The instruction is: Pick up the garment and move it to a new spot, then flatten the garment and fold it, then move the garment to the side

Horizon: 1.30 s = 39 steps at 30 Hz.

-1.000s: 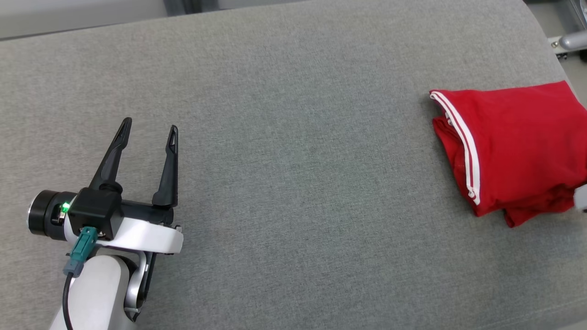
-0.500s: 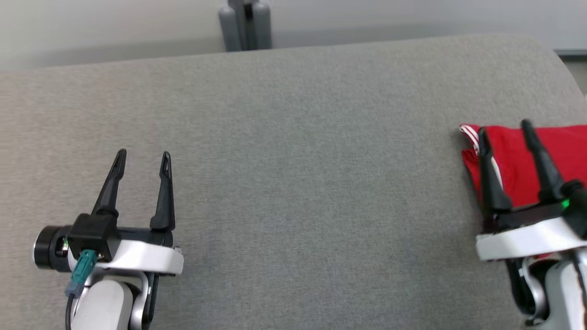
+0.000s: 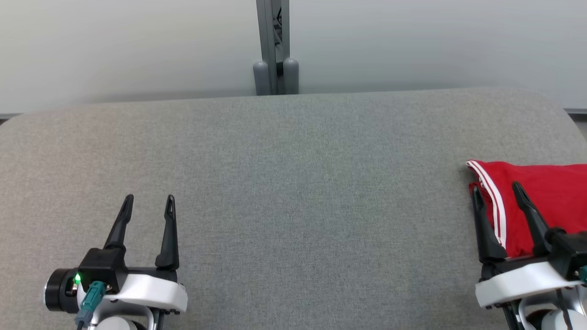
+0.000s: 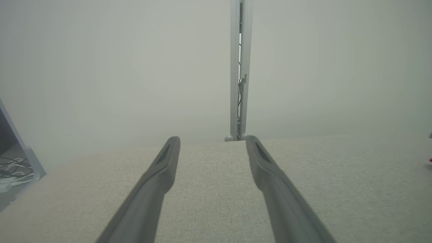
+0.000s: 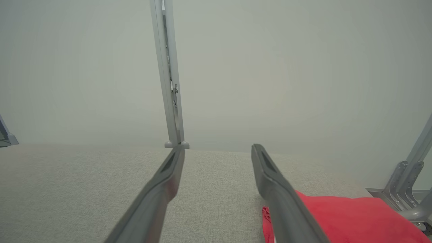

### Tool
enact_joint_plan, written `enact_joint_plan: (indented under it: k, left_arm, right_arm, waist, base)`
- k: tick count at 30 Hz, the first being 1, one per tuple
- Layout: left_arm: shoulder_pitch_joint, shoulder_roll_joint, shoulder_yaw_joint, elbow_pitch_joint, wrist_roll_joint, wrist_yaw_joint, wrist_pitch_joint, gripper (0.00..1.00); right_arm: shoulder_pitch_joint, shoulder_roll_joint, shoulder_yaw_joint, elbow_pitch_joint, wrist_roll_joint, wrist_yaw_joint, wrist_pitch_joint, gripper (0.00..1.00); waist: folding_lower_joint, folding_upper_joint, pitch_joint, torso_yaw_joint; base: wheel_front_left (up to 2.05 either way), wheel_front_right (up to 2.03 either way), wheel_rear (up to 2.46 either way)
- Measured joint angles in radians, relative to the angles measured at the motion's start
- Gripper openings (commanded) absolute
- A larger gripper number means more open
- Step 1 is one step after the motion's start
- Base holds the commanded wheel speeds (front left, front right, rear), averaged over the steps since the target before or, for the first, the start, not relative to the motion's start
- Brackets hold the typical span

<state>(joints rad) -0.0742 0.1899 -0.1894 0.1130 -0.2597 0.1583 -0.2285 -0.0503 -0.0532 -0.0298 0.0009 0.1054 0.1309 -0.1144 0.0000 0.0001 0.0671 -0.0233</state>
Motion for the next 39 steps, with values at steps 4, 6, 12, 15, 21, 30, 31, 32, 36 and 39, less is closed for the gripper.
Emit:
enact_joint_plan:
  k: [4,6,12,15,21,30,31,32,36,39]
  left_arm:
    - [0.025,-0.002,-0.002,-0.009,-0.014,0.001,0.009,1.0]
    - [0.034,-0.002,-0.002,-0.012,-0.018,0.002,0.013,1.0]
    - [0.051,0.008,-0.006,-0.024,-0.021,0.006,0.031,1.0]
    - [0.053,0.014,-0.011,-0.025,-0.021,0.007,0.037,1.0]
    - [0.063,0.02,-0.016,-0.029,-0.021,0.01,0.044,1.0]
    - [0.06,0.022,-0.02,-0.019,-0.023,0.01,0.045,1.0]
    - [0.06,0.023,-0.021,-0.018,-0.024,0.01,0.045,1.0]
    - [0.06,0.023,-0.021,-0.017,-0.024,0.01,0.045,1.0]
    - [0.054,0.026,-0.022,-0.014,-0.025,0.012,0.044,1.0]
    - [0.051,0.026,-0.023,-0.011,-0.03,0.014,0.043,1.0]
  right_arm:
    - [0.032,0.001,-0.025,-0.002,0.013,0.0,0.008,1.0]
    - [0.045,0.002,-0.026,-0.002,0.031,0.0,0.008,1.0]
    - [0.06,0.003,-0.026,-0.001,0.062,0.0,0.01,1.0]
    - [0.062,0.003,-0.03,0.0,0.064,0.0,0.012,1.0]
    - [0.073,0.003,-0.032,0.0,0.064,0.0,0.019,1.0]
    - [0.08,0.003,-0.03,-0.003,0.064,0.0,0.025,1.0]
    - [0.08,0.003,-0.029,-0.004,0.064,0.0,0.026,1.0]
    - [0.08,0.003,-0.029,-0.004,0.064,0.0,0.026,1.0]
    - [0.08,0.003,-0.03,-0.007,0.063,0.0,0.031,1.0]
    - [0.08,0.003,-0.033,-0.008,0.063,0.0,0.035,1.0]
  waist:
    - [0.0,0.0,-0.03,0.004]
    - [0.0,0.0,-0.04,0.005]
    - [0.0,0.0,-0.058,0.007]
    - [0.0,0.0,-0.064,0.009]
    - [0.0,0.0,-0.068,0.011]
    - [0.0,0.0,-0.071,0.026]
    - [0.0,0.0,-0.071,0.026]
    - [0.0,0.0,-0.071,0.026]
    - [0.0,0.0,-0.071,0.023]
    - [0.0,0.0,-0.071,0.019]
  base:
    - [0.0,0.0,0.0]
    - [0.0,0.0,0.0]
    - [0.0,0.0,0.0]
    - [0.0,0.0,0.0]
    - [0.0,0.0,0.0]
    - [0.0,0.0,0.0]
    - [0.0,0.0,0.0]
    - [0.0,0.0,0.0]
    - [0.0,0.0,0.0]
    - [0.0,0.0,0.0]
